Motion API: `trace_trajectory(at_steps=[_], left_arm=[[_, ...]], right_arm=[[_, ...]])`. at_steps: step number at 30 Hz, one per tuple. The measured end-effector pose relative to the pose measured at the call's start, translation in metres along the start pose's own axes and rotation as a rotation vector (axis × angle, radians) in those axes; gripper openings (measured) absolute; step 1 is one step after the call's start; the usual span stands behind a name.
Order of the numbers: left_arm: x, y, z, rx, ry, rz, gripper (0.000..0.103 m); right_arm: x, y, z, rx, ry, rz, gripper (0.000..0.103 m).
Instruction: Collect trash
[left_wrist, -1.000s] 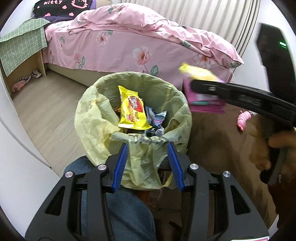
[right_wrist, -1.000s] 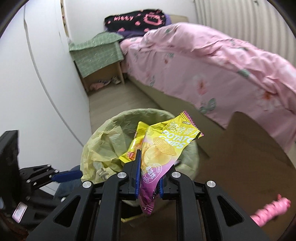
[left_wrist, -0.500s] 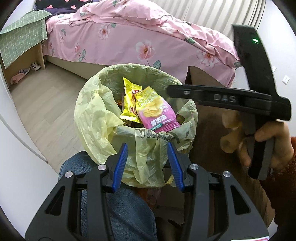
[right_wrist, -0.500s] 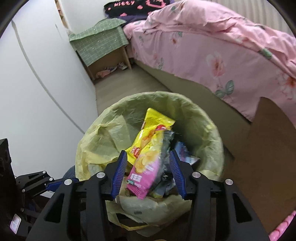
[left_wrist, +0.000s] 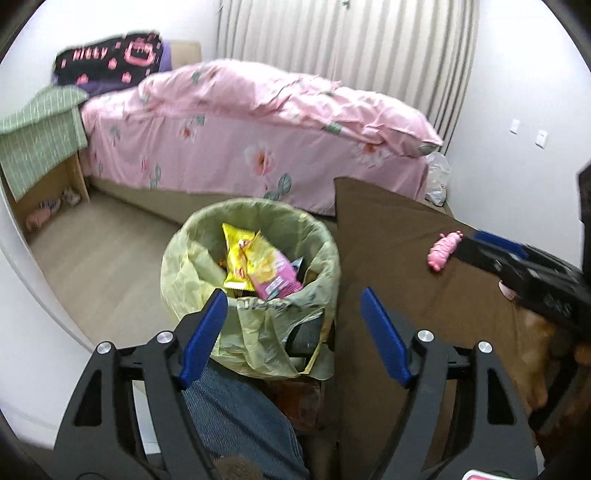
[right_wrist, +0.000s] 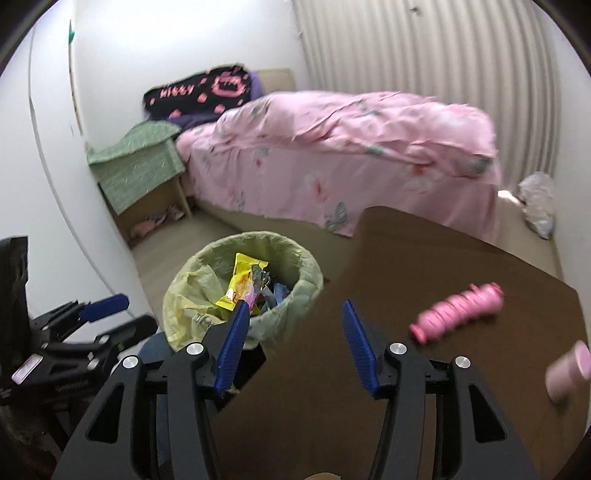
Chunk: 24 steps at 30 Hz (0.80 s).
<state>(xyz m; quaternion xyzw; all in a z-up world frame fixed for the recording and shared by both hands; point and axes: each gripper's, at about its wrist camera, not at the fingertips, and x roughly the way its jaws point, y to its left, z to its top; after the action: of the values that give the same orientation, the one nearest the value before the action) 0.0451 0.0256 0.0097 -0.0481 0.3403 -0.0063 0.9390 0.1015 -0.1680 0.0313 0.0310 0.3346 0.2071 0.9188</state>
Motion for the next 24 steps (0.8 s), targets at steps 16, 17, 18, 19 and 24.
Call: trace_trajectory(at_steps=[16, 17, 18, 19, 24], left_arm=[[-0.054, -0.019, -0.009, 0.033, -0.030, 0.088, 0.071], [-0.054, -0.019, -0.009, 0.033, -0.031, 0.088, 0.071], [-0.054, -0.020, -0.009, 0.032, -0.031, 0.089, 0.071], [-0.054, -0.019, -0.009, 0.032, -0.031, 0.089, 0.071], [-0.056, -0.020, -0.010, 0.035, -0.032, 0.091, 0.071]], right_arm=[[-0.072, 0.026, -0.049, 0.010, -0.061, -0.147, 0.050], [-0.073, 0.027, -0.049, 0.010, -0.061, -0.146, 0.050], [-0.072, 0.028, -0.049, 0.007, -0.060, -0.147, 0.050], [-0.071, 0.028, -0.048, 0.005, -0.058, -0.148, 0.050], [-0.072, 0.029, -0.048, 0.004, -0.057, -0.153, 0.050]])
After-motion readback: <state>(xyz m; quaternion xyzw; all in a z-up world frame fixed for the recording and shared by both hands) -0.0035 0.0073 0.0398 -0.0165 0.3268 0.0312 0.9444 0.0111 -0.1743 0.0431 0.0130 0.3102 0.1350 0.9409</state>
